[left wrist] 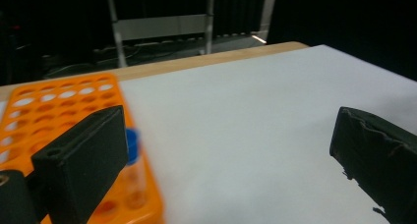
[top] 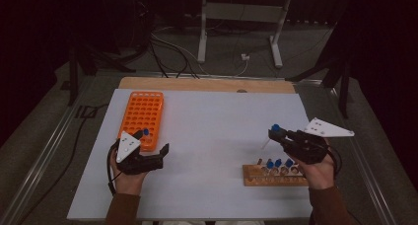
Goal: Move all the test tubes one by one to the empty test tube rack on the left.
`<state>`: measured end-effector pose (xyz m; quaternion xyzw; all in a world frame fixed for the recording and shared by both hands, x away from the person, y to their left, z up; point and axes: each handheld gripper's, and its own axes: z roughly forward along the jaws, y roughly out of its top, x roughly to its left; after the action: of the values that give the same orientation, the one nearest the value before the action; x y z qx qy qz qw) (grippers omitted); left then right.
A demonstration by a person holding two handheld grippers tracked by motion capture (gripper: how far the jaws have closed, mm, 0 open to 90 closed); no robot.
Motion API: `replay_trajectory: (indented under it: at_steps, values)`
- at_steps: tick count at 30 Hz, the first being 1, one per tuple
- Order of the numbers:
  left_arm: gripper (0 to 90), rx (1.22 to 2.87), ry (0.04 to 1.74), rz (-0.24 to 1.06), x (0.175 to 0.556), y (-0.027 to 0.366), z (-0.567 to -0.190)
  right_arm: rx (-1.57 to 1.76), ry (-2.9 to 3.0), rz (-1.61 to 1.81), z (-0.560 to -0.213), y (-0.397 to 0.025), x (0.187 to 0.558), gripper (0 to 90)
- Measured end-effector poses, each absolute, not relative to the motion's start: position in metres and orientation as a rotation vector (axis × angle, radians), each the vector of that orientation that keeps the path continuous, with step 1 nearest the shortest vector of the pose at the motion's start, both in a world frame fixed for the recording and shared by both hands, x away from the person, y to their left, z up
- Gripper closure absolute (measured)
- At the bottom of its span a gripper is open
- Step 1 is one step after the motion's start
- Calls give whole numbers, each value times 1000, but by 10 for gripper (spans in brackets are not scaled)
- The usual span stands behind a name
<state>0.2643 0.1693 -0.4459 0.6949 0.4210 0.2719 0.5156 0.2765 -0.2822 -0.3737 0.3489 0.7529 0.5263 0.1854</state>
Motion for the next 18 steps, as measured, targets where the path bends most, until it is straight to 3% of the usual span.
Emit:
replay_trajectory:
  at_steps: [9, 18]
  values:
    - [42, 1724, 899, 566, 270, 129, -431, 944, 2174, 1491, -375, -253, 285, 772]
    - [134, 1762, 822, 449, 281, 84, -424, 934, 2211, 1504, -380, -228, 290, 772]
